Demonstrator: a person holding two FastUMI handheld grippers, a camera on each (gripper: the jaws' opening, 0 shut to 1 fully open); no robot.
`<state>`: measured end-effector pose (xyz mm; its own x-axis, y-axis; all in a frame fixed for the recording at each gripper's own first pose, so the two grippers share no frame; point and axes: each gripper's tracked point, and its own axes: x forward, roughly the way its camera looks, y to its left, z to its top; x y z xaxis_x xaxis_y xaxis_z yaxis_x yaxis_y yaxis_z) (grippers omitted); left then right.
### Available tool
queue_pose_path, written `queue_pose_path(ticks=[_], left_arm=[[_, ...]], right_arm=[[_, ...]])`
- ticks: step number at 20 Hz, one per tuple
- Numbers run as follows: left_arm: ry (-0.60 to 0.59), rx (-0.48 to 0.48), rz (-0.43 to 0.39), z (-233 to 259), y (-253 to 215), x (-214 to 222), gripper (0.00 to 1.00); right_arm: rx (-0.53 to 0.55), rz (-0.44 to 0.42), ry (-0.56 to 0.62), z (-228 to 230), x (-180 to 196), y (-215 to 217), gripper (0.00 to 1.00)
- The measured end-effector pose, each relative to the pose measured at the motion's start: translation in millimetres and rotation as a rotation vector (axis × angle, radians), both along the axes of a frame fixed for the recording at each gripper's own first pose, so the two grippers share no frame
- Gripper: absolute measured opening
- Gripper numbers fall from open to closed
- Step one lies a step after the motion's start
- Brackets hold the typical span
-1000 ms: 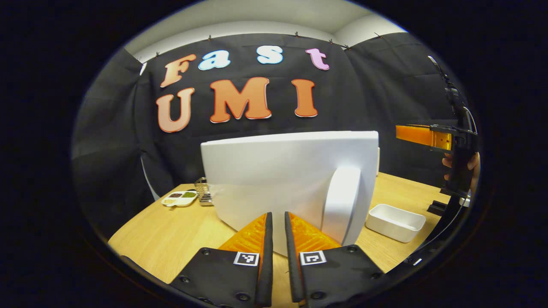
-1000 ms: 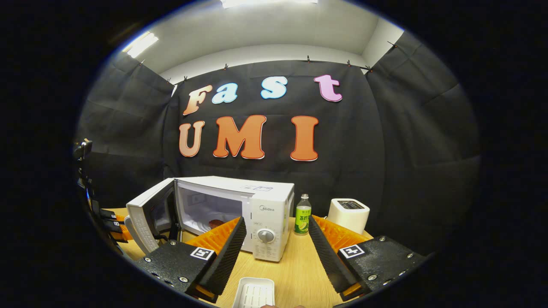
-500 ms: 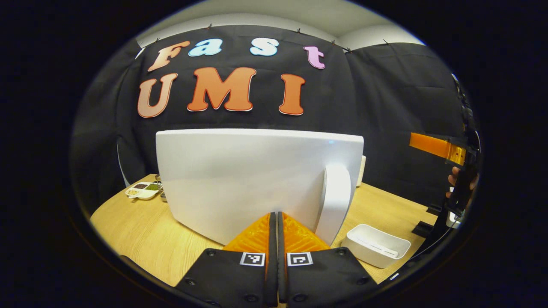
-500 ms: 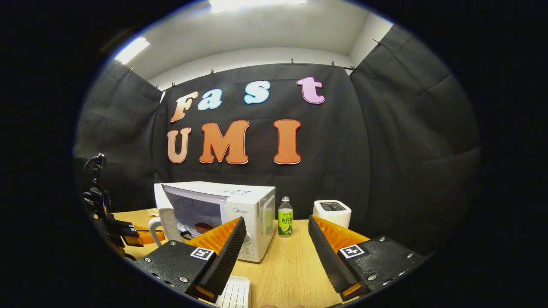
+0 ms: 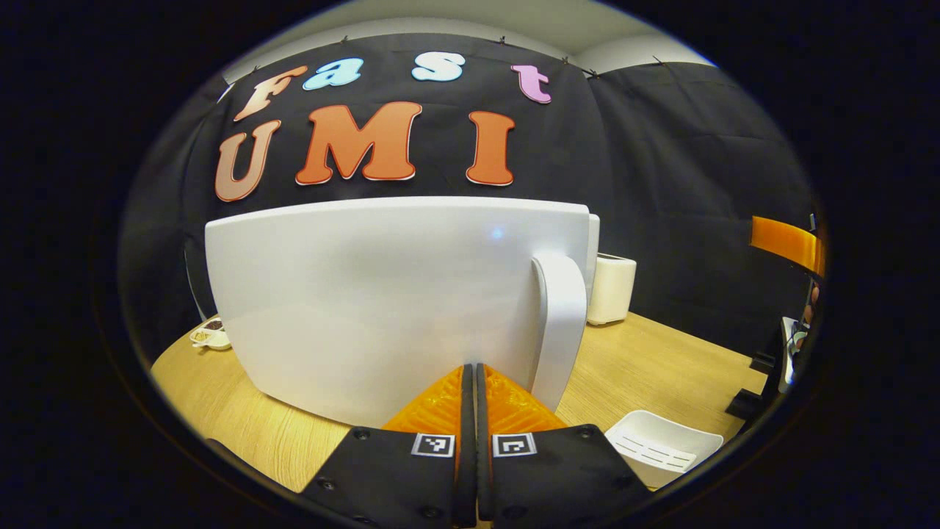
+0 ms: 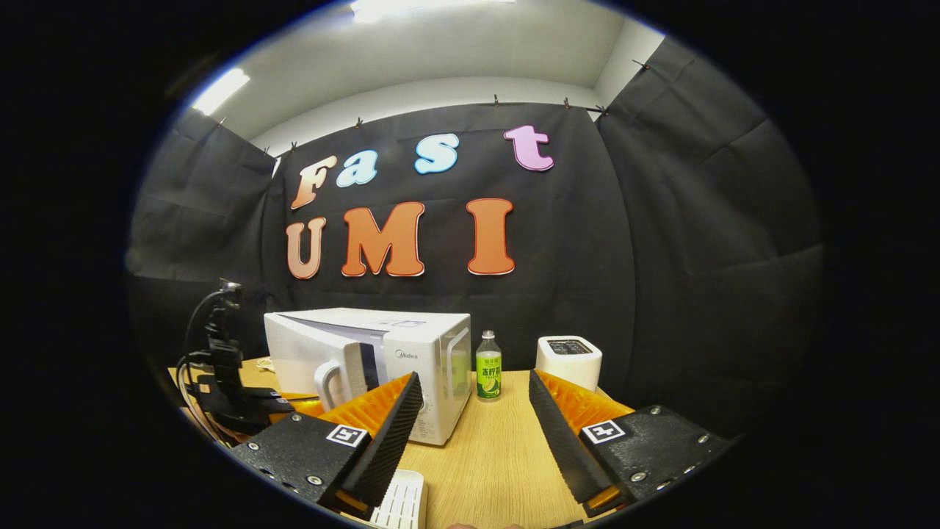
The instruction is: Open the microwave oven with the left hand, put the food in, and close the microwave oven.
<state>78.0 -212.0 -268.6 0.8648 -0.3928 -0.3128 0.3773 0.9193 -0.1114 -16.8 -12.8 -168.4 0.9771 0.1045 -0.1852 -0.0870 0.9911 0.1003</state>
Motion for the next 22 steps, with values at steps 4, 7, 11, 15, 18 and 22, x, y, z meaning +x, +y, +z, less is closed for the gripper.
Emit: queue_pose_path(ticks=[4,7,11,15,18,22], left_arm=[[0.014,0.028,-0.004,-18.1,-13.5,23.7,0.05],[0.013,0.030,0.017,-20.4,-18.1,38.9,0.05],[0.011,0.021,0.035,-22.5,-21.8,40.2,0.05],[0.014,0.036,0.062,-26.0,-21.3,46.6,0.05],[0.000,0.075,0.066,-23.5,-21.7,47.1,0.05],[-0.049,0.098,0.105,25.8,0.7,40.1,0.01]], right_arm=[[-0.004,0.011,0.018,-7.1,-0.1,1.8,0.90],[-0.014,0.016,0.029,-8.8,-1.7,1.8,0.90],[-0.003,0.025,0.028,-8.1,-2.2,6.2,0.91],[-0.015,0.029,0.057,-14.7,-2.4,15.7,0.91],[-0.019,0.033,0.046,-4.3,-5.9,18.5,0.91],[-0.022,0.033,0.008,21.2,2.0,22.4,0.91]])
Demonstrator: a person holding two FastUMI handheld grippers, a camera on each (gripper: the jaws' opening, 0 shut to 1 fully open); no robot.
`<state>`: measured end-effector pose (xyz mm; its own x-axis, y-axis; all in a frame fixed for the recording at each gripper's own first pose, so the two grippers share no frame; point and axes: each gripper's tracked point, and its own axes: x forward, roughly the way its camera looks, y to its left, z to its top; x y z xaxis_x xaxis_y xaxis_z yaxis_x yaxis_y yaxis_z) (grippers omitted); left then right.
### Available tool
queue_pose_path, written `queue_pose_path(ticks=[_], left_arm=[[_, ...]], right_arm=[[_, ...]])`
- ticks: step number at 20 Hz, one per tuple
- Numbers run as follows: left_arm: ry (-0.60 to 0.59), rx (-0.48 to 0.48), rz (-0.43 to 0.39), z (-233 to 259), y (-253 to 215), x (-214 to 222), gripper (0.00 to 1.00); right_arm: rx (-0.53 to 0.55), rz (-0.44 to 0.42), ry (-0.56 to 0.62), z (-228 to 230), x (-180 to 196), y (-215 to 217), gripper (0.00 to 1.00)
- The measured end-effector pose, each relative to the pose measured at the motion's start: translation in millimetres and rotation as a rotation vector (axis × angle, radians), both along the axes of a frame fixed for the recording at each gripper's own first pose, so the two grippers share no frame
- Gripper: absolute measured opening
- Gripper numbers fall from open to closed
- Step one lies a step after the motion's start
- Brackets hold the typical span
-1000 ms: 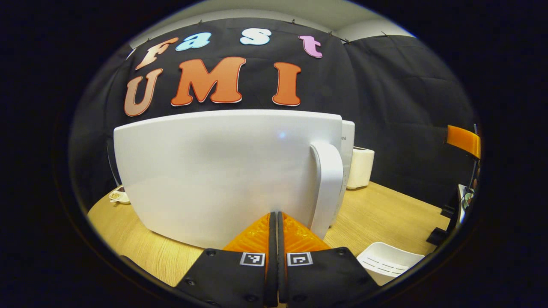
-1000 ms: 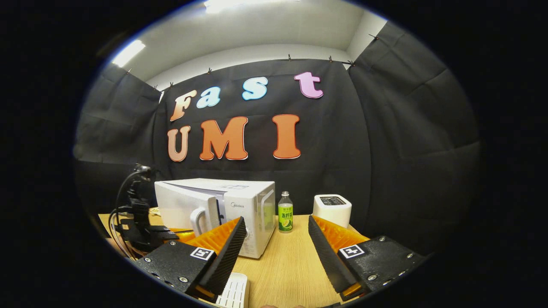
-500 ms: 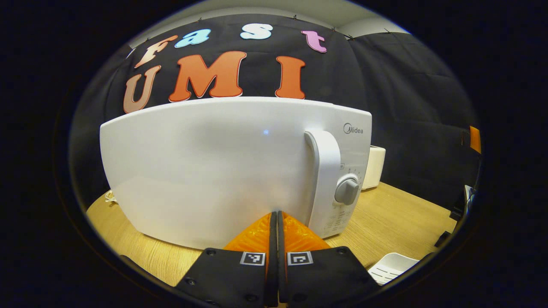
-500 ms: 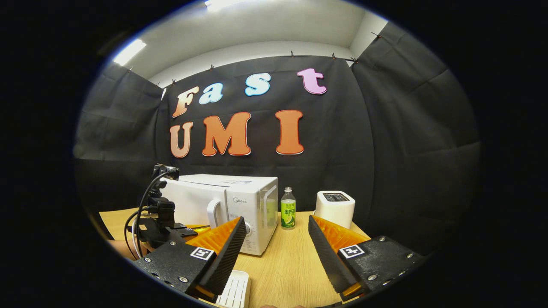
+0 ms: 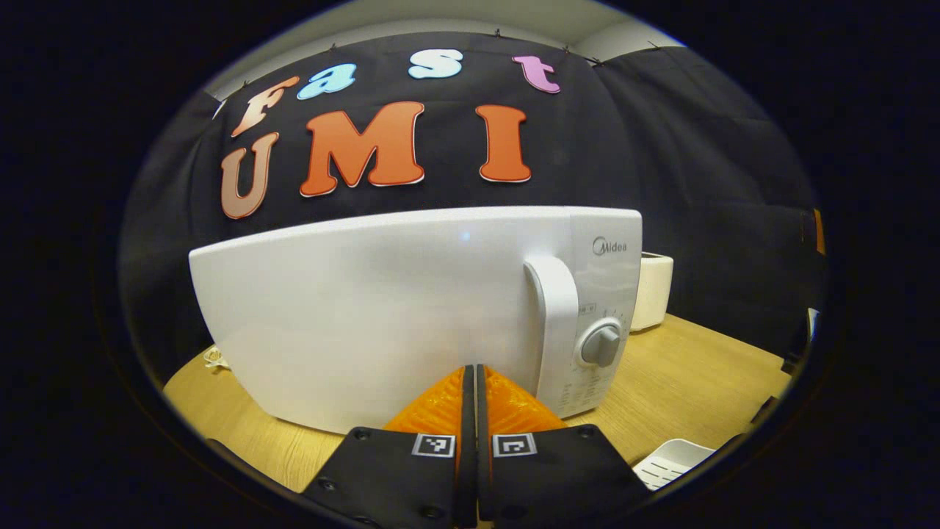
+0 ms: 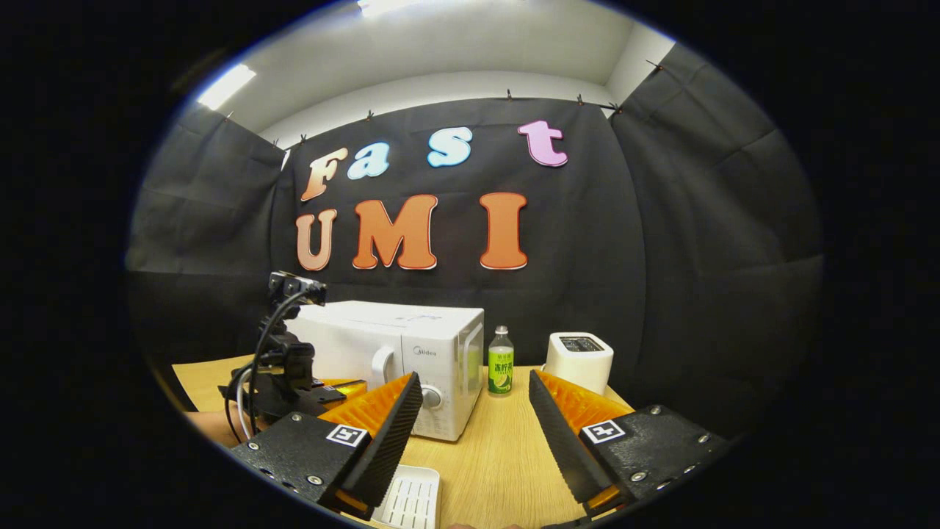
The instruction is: Open the microwave oven with the left hand, put the food in, and close the microwave oven.
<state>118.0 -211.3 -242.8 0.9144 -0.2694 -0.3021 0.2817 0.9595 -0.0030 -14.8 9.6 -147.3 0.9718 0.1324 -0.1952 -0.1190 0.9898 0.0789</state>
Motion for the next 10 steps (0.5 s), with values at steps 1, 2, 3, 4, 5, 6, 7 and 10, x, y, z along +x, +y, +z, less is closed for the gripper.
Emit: queue_pose_path(ticks=[1,2,3,4,5,6,7,10], left_arm=[[-0.017,0.009,0.008,16.8,7.8,-3.8,0.01],[-0.043,0.009,0.009,36.9,15.1,-6.9,0.06],[-0.067,0.014,0.014,58.0,24.4,-10.9,0.06],[-0.086,0.019,0.011,77.3,32.7,-16.0,0.12],[-0.111,0.030,0.021,98.3,44.4,-21.6,0.18],[-0.141,0.034,0.036,119.0,56.9,-29.5,0.30],[-0.168,0.032,0.050,140.3,69.8,-35.2,0.37],[-0.231,0.013,0.104,191.2,110.6,-52.7,0.51]], right_arm=[[-0.001,-0.004,-0.011,7.5,4.5,0.1,0.91],[0.000,-0.009,-0.020,15.0,7.0,-0.8,0.91],[0.004,-0.014,-0.027,23.1,10.4,-2.5,0.91],[0.012,-0.015,-0.035,31.2,14.6,-1.6,0.90],[0.020,-0.012,-0.046,40.6,16.7,-0.1,0.90],[0.027,-0.008,-0.060,49.3,19.1,0.7,0.90],[0.033,-0.004,-0.075,58.5,21.7,1.3,0.90],[0.049,-0.011,-0.117,82.9,31.8,3.8,0.90]])
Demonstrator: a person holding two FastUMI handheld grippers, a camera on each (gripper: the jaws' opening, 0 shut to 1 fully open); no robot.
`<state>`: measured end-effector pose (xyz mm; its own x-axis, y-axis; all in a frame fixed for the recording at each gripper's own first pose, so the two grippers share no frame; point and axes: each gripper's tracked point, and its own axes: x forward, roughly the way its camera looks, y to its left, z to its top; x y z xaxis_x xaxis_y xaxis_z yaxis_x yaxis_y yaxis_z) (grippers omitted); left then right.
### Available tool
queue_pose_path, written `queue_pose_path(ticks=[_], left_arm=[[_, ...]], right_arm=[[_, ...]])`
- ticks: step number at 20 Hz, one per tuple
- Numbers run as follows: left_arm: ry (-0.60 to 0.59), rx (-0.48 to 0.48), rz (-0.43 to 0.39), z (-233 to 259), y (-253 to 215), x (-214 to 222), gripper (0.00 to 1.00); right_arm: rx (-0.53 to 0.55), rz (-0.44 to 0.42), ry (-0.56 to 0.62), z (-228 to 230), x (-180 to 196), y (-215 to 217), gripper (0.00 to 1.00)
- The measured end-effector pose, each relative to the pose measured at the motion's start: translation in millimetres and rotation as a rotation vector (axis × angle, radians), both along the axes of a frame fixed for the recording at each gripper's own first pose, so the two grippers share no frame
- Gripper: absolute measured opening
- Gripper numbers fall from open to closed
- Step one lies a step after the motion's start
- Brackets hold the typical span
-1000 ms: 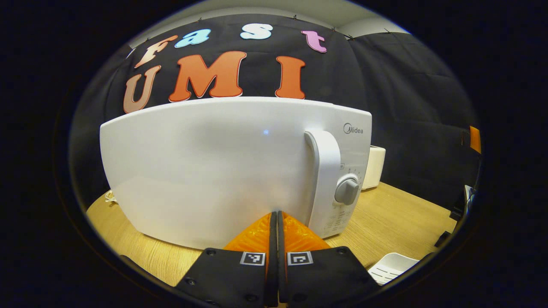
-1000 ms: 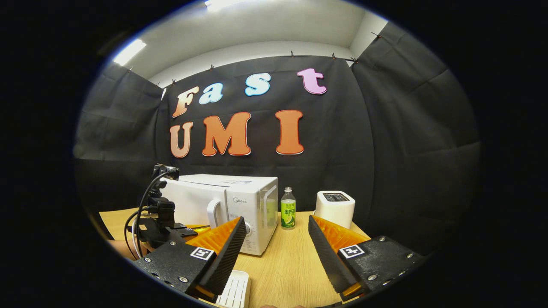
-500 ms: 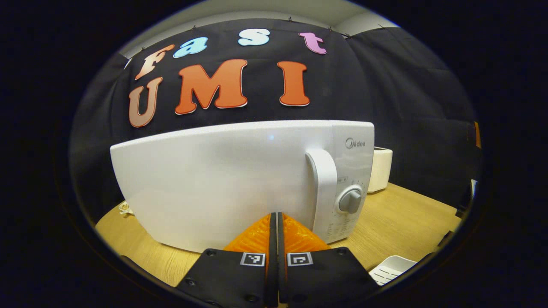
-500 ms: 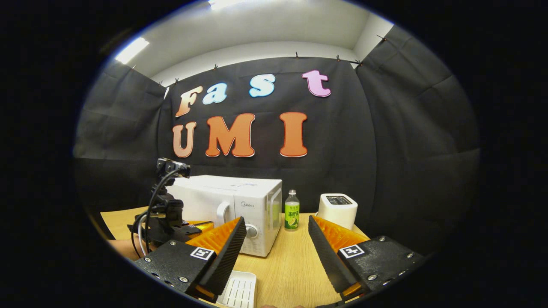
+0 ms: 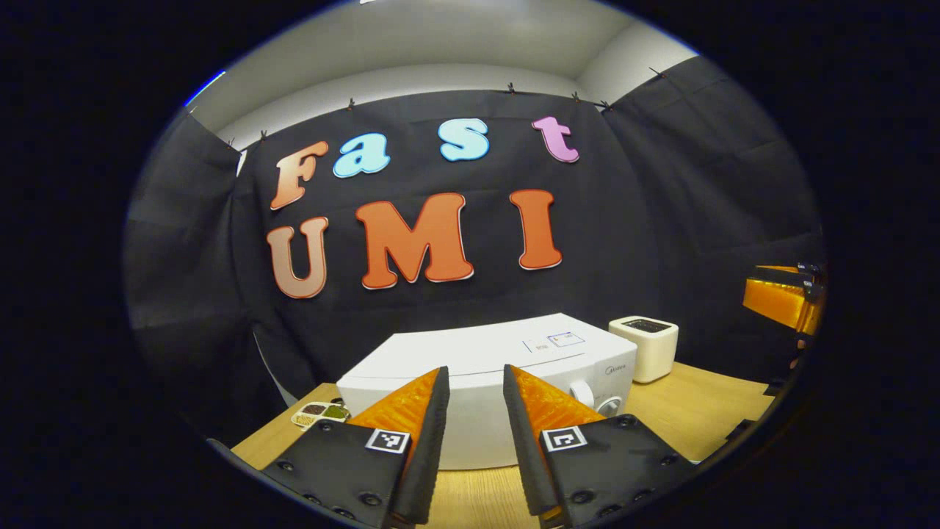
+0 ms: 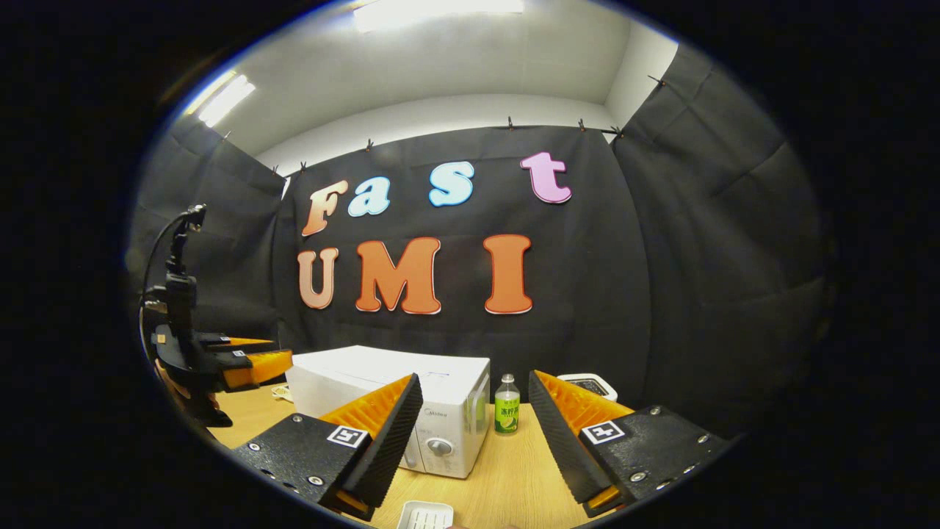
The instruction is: Open the microwave oven with the left hand, put the food in, and close the microwave oven.
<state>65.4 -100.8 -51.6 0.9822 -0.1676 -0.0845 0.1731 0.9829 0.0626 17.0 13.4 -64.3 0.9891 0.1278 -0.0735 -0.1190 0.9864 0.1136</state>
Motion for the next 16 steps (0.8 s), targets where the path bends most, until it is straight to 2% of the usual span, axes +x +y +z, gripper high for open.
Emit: queue_pose_path(ticks=[3,4,5,8,10,11,12,15,16], left_arm=[[-0.024,-0.018,0.080,34.5,48.7,-13.6,0.68],[-0.036,-0.018,0.108,42.1,64.6,-19.2,0.77],[-0.046,-0.019,0.131,49.2,78.3,-23.5,0.73],[-0.058,-0.001,0.194,58.9,115.6,-35.7,0.83],[-0.058,0.005,0.217,60.9,131.5,-41.8,0.86],[-0.056,0.005,0.230,61.9,139.2,-45.0,0.86],[-0.057,0.007,0.240,63.6,146.4,-46.9,0.89],[-0.060,0.021,0.262,68.4,161.0,-50.9,0.88],[-0.057,0.026,0.268,69.5,165.4,-51.7,0.95]], right_arm=[[0.050,-0.006,-0.042,26.6,3.9,1.0,0.90],[0.067,-0.005,-0.044,28.8,5.0,2.3,0.90],[0.087,0.001,-0.052,33.8,4.8,3.3,0.90],[0.118,-0.014,-0.041,33.8,14.8,1.3,0.90],[0.006,-0.030,0.001,23.6,16.9,-0.2,0.90],[-0.038,-0.039,-0.017,27.7,19.1,-0.2,0.90],[-0.054,-0.033,-0.031,39.8,20.0,6.0,0.90],[-0.035,-0.001,-0.033,58.4,23.2,30.8,0.90],[-0.046,0.007,-0.030,60.8,26.5,34.3,0.90]])
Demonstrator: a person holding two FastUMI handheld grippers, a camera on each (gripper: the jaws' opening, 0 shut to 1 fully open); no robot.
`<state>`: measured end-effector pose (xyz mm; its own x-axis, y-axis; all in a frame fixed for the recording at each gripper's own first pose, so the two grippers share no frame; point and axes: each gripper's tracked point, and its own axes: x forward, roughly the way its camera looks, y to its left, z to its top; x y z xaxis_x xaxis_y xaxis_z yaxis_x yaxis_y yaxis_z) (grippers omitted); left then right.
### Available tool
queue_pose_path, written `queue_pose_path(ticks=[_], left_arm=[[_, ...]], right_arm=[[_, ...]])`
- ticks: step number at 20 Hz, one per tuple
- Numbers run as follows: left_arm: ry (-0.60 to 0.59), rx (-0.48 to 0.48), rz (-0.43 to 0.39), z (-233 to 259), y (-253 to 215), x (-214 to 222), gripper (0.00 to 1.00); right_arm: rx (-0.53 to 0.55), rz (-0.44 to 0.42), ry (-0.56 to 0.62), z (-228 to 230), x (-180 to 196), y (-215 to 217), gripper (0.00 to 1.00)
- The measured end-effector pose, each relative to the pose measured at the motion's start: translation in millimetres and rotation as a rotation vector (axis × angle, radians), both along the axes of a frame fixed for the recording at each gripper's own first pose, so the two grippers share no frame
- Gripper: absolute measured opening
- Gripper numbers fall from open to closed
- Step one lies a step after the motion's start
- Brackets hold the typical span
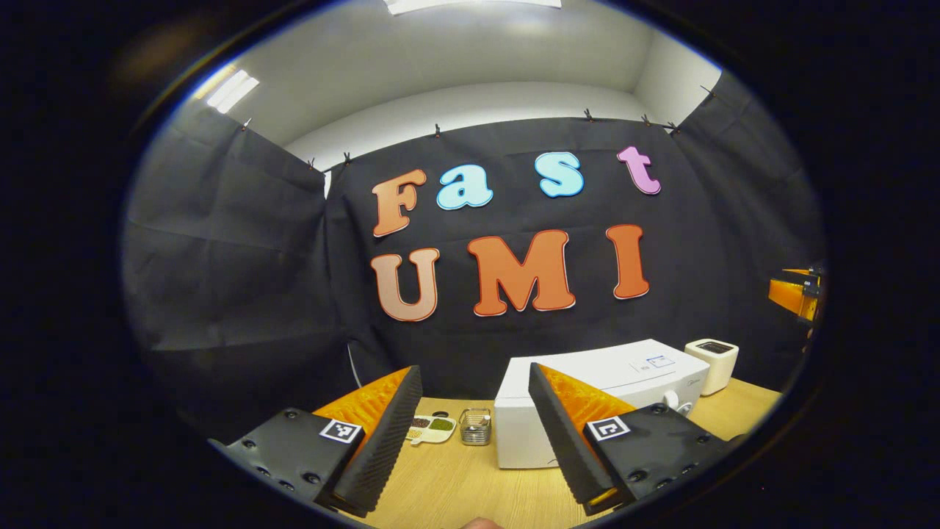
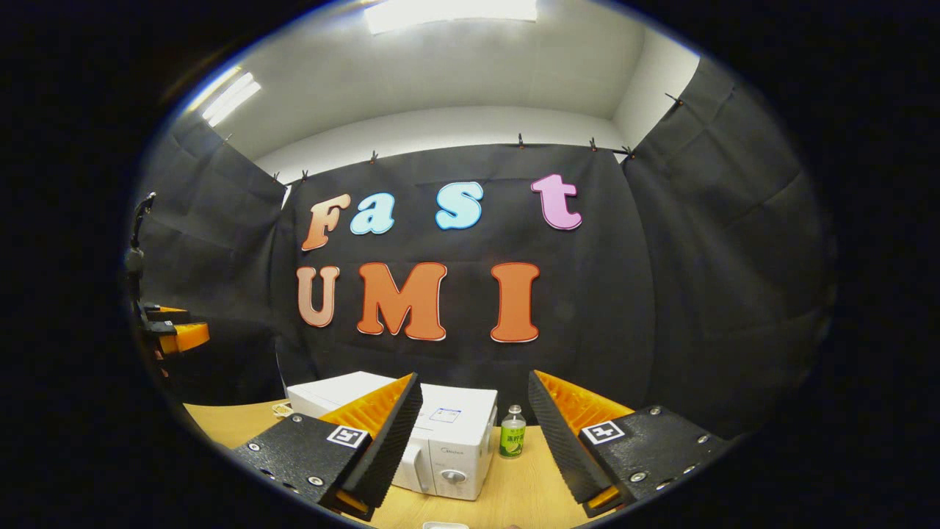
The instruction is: Open the microwave oven with the left hand, put the food in, and close the microwave oven.
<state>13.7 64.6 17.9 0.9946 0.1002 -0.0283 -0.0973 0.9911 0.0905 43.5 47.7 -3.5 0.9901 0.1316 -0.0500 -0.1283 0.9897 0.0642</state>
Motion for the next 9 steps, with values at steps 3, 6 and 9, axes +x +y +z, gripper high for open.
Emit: queue_pose_path(ticks=[3,6,9], left_arm=[[-0.005,-0.017,0.016,4.7,13.3,-0.4,0.97],[0.003,-0.034,0.042,3.6,27.7,0.7,0.98],[0.006,-0.042,0.039,4.9,27.9,3.8,0.93]], right_arm=[[-0.054,0.016,-0.024,16.8,5.4,11.6,0.90],[-0.035,0.053,-0.024,26.2,6.6,28.3,0.90],[-0.024,0.047,-0.010,23.0,12.4,27.3,0.90]])
